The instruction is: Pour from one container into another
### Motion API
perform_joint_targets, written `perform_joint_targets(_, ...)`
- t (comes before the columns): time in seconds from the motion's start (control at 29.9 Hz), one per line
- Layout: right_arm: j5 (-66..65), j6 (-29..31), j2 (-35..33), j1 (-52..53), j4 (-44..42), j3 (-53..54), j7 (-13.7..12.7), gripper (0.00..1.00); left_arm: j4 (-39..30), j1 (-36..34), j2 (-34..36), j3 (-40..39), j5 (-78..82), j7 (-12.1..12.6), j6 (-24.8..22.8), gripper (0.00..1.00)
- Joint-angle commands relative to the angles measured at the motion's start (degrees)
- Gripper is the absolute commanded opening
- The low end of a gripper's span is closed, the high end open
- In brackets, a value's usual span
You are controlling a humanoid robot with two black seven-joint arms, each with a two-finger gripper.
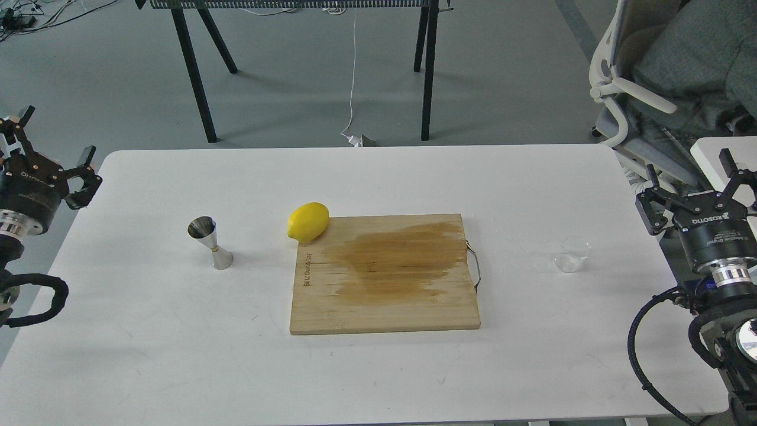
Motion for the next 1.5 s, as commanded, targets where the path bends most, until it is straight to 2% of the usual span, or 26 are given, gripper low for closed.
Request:
perform_joint_targets(0.0, 0.00, 0.00, 0.01, 0.02, 0.21, 0.25, 0.03, 0.99, 0.06, -0.13, 1.73, -0.69, 8.02, 0.00, 0.00, 1.00)
perform_joint_targets(0.33, -0.09, 0.00, -0.52, -0.07, 0.48, 0.78, -0.06, 0.99, -2.66, -4.26, 2.88, -0.87, 31.04, 0.00, 0.00, 1.00)
perform_joint_targets(0.53, -0.09, 0.00, -0.52, -0.07, 0.04, 0.78, 0.03, 0.99, -10.82, -5.23, 3.93, -0.79, 50.38, 0.00, 0.00, 1.00)
perform_joint_targets(0.74, -0.09, 0.00, -0.61, -0.24, -0.05, 0.87, -0.06, 0.99, -17.77, -4.53, 4.64, -0.08, 56.29, 0.00, 0.00, 1.00)
perform_joint_targets(0.87, -0.18, 0.00, -0.87, -0.59, -0.05, 0.87, 0.03, 0.99, -21.12, -2.51, 6.30, 0.27, 59.01, 0.00, 9.78, 1.00)
perform_joint_targets(1.14, -0.18, 0.00, -0.87, -0.77, -0.32, 0.87, 0.03, 0.99, -27.71, 5.40, 9.56, 0.18, 65.86, 0.00, 25.52, 1.00)
perform_joint_targets(1.47, -0.18, 0.00, -0.96, -0.77, -0.40, 0.87, 0.03, 0.99, -32.11, 13.05, 8.94, 0.18, 71.31, 0.00, 41.26, 1.00)
